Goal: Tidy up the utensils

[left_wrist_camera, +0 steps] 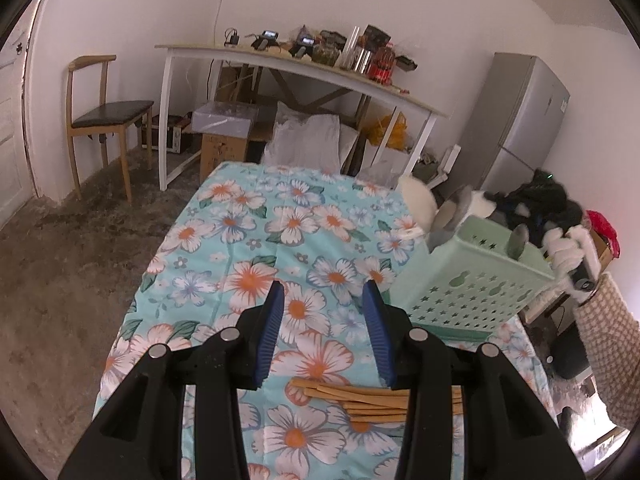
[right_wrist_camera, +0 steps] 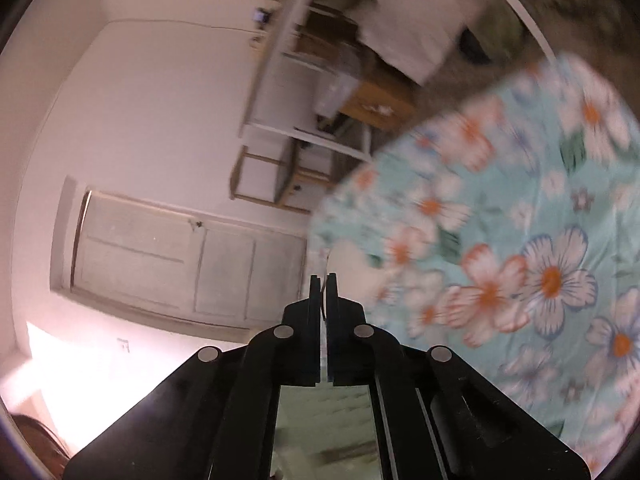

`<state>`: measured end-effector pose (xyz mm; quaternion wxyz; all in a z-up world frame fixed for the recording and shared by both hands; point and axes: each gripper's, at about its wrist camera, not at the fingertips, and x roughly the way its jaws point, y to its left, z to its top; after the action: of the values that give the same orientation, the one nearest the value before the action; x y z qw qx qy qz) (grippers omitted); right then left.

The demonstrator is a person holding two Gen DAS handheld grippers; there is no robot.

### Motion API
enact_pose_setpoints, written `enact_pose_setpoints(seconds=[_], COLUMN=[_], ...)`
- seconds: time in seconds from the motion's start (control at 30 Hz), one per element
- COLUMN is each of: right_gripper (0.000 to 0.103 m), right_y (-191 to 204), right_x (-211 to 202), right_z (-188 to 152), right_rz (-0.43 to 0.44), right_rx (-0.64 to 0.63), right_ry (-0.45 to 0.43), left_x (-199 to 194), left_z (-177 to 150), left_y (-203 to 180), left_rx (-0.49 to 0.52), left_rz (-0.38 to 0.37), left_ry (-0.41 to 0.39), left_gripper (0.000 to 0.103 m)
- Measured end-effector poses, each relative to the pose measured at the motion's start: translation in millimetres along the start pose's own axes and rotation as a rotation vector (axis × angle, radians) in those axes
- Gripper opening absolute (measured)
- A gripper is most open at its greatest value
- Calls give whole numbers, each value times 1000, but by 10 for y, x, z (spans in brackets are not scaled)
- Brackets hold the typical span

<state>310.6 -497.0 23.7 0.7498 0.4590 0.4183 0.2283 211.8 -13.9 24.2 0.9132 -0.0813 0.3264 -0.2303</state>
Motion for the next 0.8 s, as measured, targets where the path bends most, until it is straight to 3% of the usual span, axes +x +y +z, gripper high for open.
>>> enact_pose_setpoints(seconds=[0.23, 0.47, 0.6, 0.8], right_gripper=[0, 0, 0, 0], right_y=[923, 1572, 1571, 1316], right_x=[-730, -1368, -1511, -1273], right_z=[-359, -1081, -1374, -1375], right_rz=[14, -27, -70, -128], right_rx=[-151, -282, -283, -202], right_ry=[-107, -165, -165, -112], left_x=[-286, -487, -542, -611], left_z=[-10, -125, -208, -308], left_y=[-95, -176, -221, -247], left_rx=[8, 23, 29, 19], left_rz=[-2, 9, 2, -14], left_ry=[-52, -47, -36, -29], left_gripper=[39, 39, 39, 39])
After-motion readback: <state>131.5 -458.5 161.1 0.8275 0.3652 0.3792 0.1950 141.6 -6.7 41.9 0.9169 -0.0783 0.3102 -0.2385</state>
